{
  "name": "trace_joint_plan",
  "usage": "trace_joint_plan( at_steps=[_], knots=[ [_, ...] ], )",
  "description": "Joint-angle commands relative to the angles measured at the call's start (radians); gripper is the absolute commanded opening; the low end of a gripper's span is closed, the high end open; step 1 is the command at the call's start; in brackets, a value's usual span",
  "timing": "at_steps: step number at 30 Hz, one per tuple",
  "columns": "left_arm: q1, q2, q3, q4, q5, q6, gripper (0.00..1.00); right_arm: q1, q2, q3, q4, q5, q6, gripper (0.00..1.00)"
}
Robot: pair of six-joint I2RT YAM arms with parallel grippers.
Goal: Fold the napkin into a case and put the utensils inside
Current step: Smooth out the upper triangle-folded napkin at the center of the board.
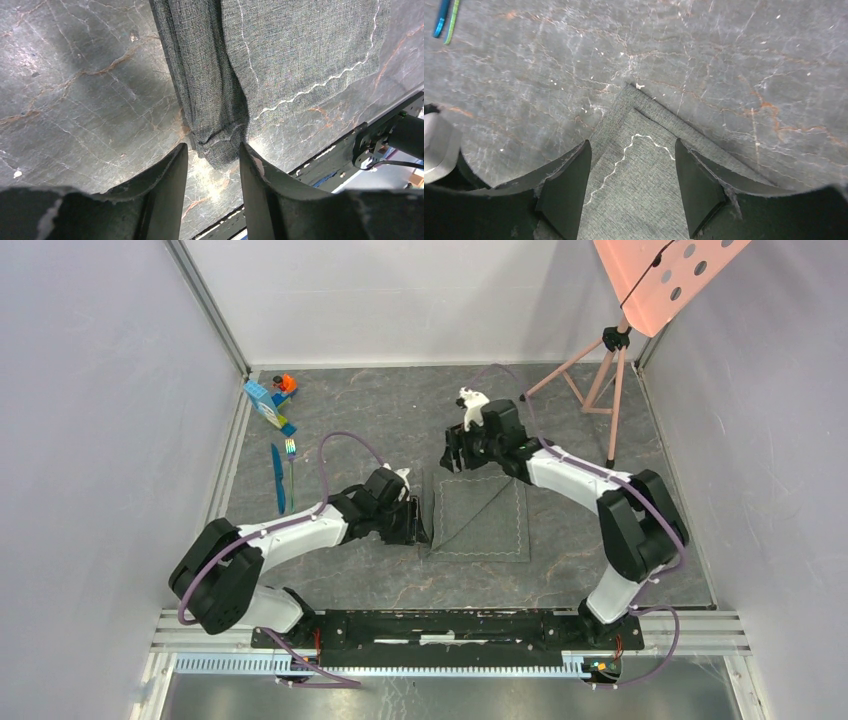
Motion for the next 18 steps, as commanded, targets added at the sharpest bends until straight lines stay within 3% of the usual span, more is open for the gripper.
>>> trace_joint_plan(
  at_steps=[1, 10, 18],
  knots=[
    [-0.002, 0.005, 0.044, -0.016, -0.015, -0.030, 0.51, 0.071, 0.077, 0.062, -0.091, 0.188, 0.069, 0.67],
    [-0.002, 0.077, 0.041, 0.008, -0.032, -0.017, 0.46, 0.177, 0.201, 0.159, -0.123, 0.373, 0.078, 0.57],
    [-0.003, 0.086, 0.005, 0.044, -0.018, -0.025, 0.38, 0.200, 0.253, 0.203, -0.122, 0.423, 0.054, 0.52]
  ],
)
